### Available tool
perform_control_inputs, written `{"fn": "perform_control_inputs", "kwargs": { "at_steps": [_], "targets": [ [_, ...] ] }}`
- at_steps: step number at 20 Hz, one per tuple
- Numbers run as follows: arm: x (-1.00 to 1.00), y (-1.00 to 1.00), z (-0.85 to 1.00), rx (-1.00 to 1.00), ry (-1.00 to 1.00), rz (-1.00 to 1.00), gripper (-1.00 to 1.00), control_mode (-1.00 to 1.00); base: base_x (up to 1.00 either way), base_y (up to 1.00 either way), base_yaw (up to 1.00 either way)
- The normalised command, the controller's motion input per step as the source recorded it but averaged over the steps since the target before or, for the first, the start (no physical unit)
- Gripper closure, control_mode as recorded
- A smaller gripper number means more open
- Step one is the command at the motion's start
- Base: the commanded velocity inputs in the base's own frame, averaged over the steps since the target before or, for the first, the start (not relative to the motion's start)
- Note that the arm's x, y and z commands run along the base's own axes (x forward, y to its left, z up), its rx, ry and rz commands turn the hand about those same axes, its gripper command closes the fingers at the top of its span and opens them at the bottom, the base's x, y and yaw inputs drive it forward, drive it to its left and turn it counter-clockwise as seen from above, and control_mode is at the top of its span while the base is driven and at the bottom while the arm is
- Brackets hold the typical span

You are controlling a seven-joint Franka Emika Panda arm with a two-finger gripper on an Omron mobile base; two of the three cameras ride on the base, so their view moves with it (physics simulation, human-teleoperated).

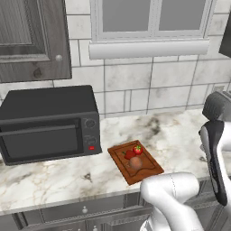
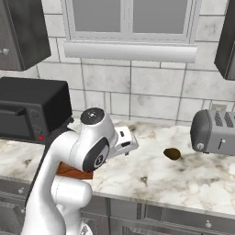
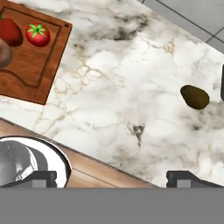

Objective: Place the avocado, onion, tomato, and bell pepper on the cutting board.

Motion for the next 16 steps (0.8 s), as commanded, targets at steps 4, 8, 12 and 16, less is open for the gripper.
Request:
{"fn": "perform_control_inputs", "kwargs": {
  "at_steps": [4,8,12,16],
  "targets": [
    [0.25,-0.68,0.0,0.0,0.0,0.0,-1.0,-1.0,0.0,0.0,0.0],
    [0.32,-0.51,0.0,0.0,0.0,0.0,-1.0,-1.0,0.0,0.0,0.0],
    [0.42,-0.36,0.0,0.0,0.0,0.01,-1.0,-1.0,0.0,0.0,0.0],
    [0.41,-0.3,0.0,0.0,0.0,0.0,-1.0,-1.0,0.0,0.0,0.0]
  ]
}}
